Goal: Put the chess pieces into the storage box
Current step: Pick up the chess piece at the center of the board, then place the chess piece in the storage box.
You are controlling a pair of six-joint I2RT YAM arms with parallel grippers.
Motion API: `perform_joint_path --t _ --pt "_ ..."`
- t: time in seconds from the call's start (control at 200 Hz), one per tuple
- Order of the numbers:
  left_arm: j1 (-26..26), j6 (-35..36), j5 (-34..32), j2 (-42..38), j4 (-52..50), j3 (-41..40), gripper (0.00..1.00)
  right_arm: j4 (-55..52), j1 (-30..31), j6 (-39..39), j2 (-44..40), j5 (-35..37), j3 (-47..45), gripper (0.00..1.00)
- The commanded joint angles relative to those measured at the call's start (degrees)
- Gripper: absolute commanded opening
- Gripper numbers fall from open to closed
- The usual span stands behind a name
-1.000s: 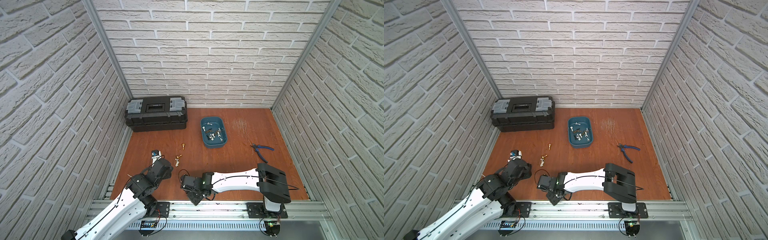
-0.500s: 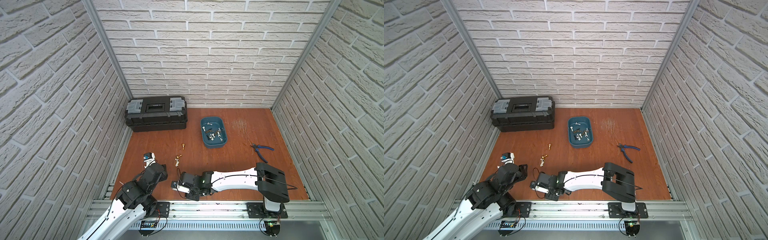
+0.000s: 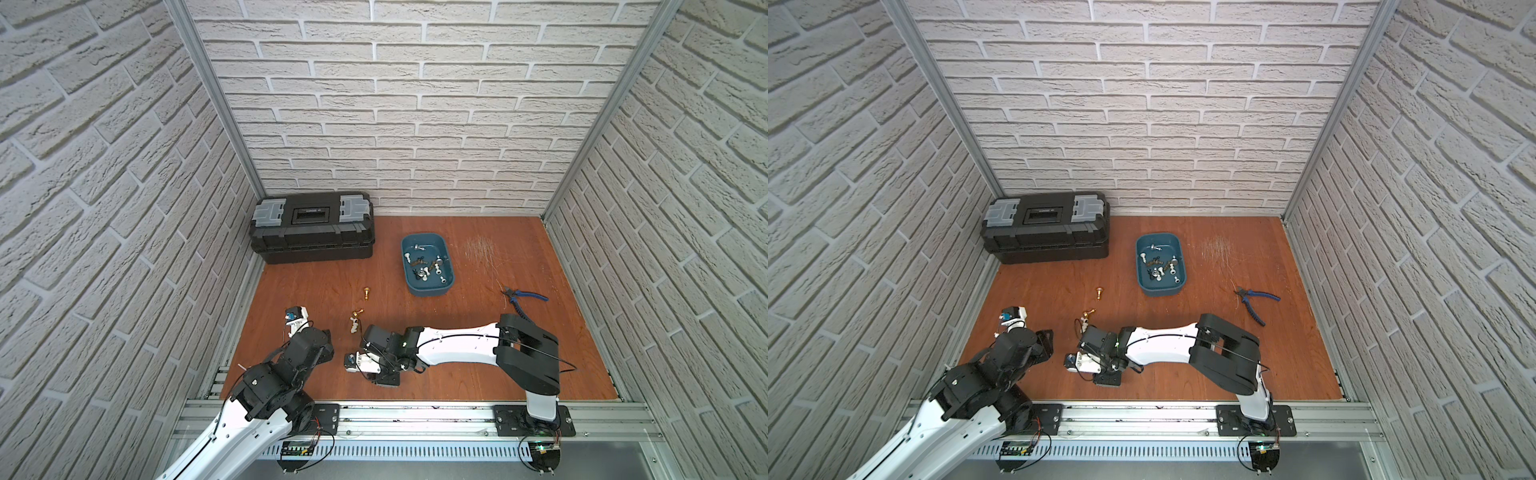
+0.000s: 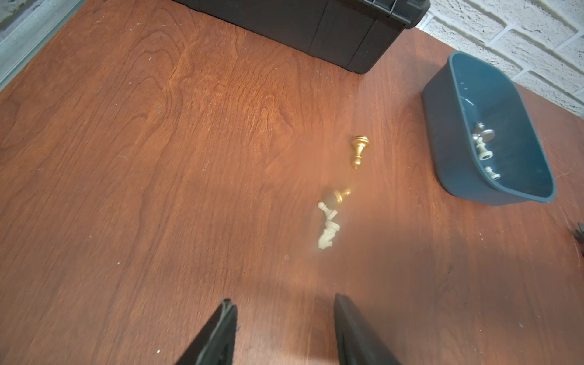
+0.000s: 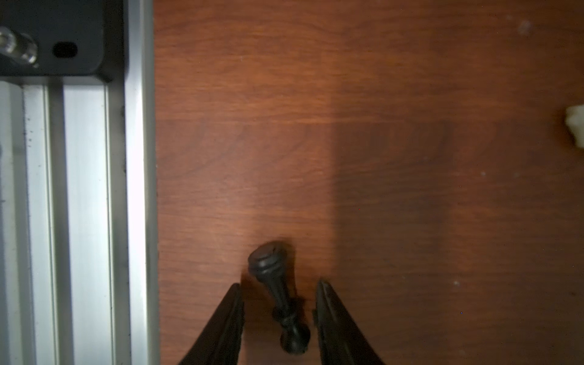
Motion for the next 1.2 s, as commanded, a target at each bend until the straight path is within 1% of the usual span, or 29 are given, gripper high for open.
perform_joint_path --t 0.0,0.065,0.14,0.245,0.3,0.43,0.51,0.57,0.65,0.775,0.845,0.915,0.97,1.005,1.07,1.165,1.195 --pt "0.2 0.2 -1.0 -0.4 -0.1 0.1 0.54 -0.1 0.3 -0.8 2.7 -0.5 1.2 0.32" --pt "0.2 0.2 -1.1 -0.4 0.0 0.1 0.54 -0.4 0.3 -1.2 2.9 -0.4 1.2 0.24" --pt "0.3 0.1 -1.2 -0.2 0.0 0.1 0.54 -0.4 0.1 -1.0 2.7 -0.1 1.1 0.16" --pt "0.3 0.2 -1.4 0.5 0.1 0.2 0.54 0.1 -1.3 0.2 1.8 -2.7 0.6 0.09" --pt "0.4 0.3 -1.5 1.2 0.1 0.5 0.54 1.3 -2.6 1.9 -1.5 -4.7 0.0 0.06" --pt "0.6 1.2 -1.6 3.8 0.3 2.0 0.55 6.0 -8.6 8.5 -9.5 -9.5 -2.5 0.03" --pt "1.0 2.1 -1.7 6.2 1.0 3.2 0.55 7.2 -14.0 12.2 -13.8 -9.1 -2.8 0.03" --pt "1.3 2.7 -1.7 8.2 2.1 3.6 0.55 6.0 -18.5 14.1 -14.8 -7.9 -1.1 0.04" --pt "2.0 3.1 -1.6 11.3 4.1 3.9 0.56 2.0 -23.8 14.3 -13.0 -4.0 3.5 0.04" --pt "2.5 3.5 -1.1 16.0 7.1 4.6 0.56 -4.7 -31.7 16.2 -7.1 2.6 12.8 0.04" --pt "2.7 3.8 -0.4 18.1 8.8 4.8 0.56 -7.2 -35.8 18.1 -3.7 3.0 17.5 0.05" --pt "3.0 3.9 0.1 19.5 10.0 4.9 0.56 -7.4 -39.3 19.7 -0.6 0.5 20.9 0.06" --pt "3.3 4.0 0.8 22.4 10.8 5.0 0.56 -6.5 -41.0 20.7 1.0 -1.2 22.9 0.07" --pt "3.6 4.2 1.4 23.6 11.3 5.1 0.56 -6.1 -41.8 20.8 3.5 -1.8 24.1 0.08" --pt "4.1 4.9 2.9 25.8 12.5 5.5 0.56 -6.3 -42.6 20.9 5.6 -1.6 26.6 0.12" --pt "4.5 5.8 4.4 29.4 12.9 6.7 0.56 -5.6 -43.2 20.2 7.3 -0.9 28.6 0.14" --pt "4.6 6.0 4.7 30.4 13.0 7.2 0.56 -6.0 -43.3 20.0 7.9 -0.7 29.6 0.17"
